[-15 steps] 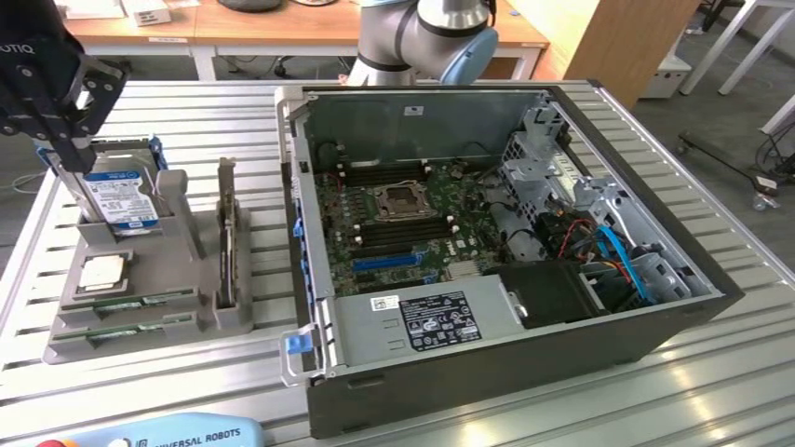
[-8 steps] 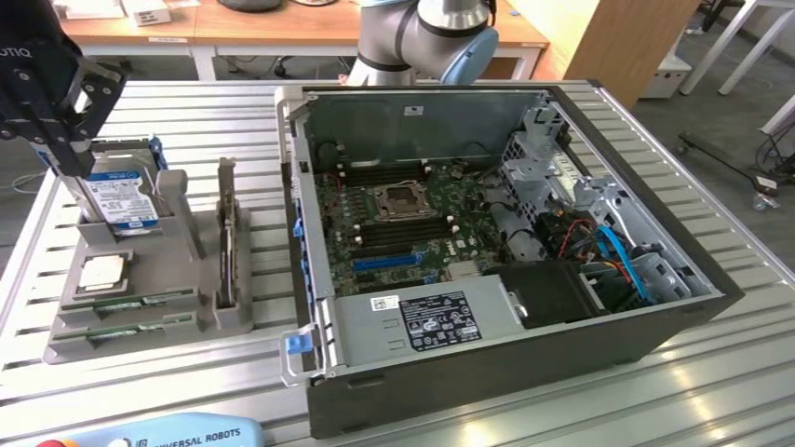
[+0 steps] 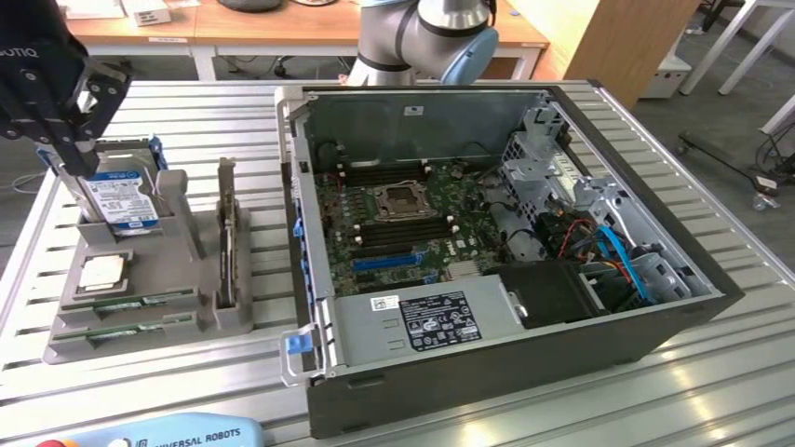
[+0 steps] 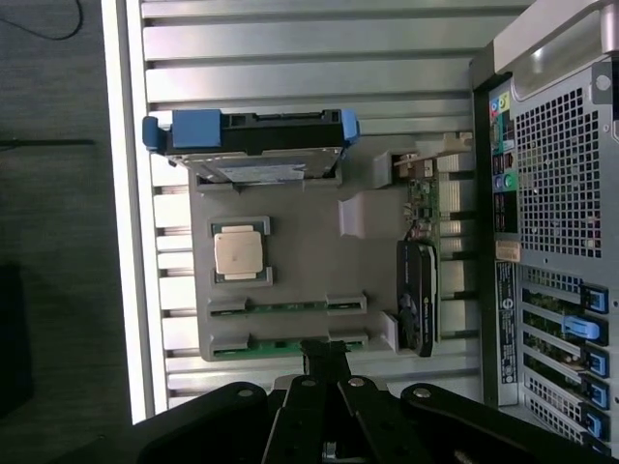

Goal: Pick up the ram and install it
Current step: 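Reach for the ram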

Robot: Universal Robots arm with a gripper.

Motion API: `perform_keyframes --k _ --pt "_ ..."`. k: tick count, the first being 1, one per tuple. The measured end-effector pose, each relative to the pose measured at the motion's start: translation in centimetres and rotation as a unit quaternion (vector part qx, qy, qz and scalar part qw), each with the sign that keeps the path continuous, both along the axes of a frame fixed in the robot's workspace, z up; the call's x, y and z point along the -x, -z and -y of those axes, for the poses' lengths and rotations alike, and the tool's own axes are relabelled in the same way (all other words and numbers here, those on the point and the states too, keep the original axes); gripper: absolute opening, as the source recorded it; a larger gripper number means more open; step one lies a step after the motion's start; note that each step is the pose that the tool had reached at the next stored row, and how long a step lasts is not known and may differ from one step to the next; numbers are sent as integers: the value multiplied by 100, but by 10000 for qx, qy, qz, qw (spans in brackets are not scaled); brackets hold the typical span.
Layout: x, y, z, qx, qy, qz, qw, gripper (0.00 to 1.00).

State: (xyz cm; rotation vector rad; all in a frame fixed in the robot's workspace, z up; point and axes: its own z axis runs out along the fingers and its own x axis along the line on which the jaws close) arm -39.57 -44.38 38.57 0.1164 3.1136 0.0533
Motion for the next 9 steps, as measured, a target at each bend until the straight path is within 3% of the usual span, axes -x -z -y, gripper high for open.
perform_keyframes --k 4,9 --pt "-18 0 2 0 0 0 10000 10" --pt "-19 0 51 0 0 0 10000 10"
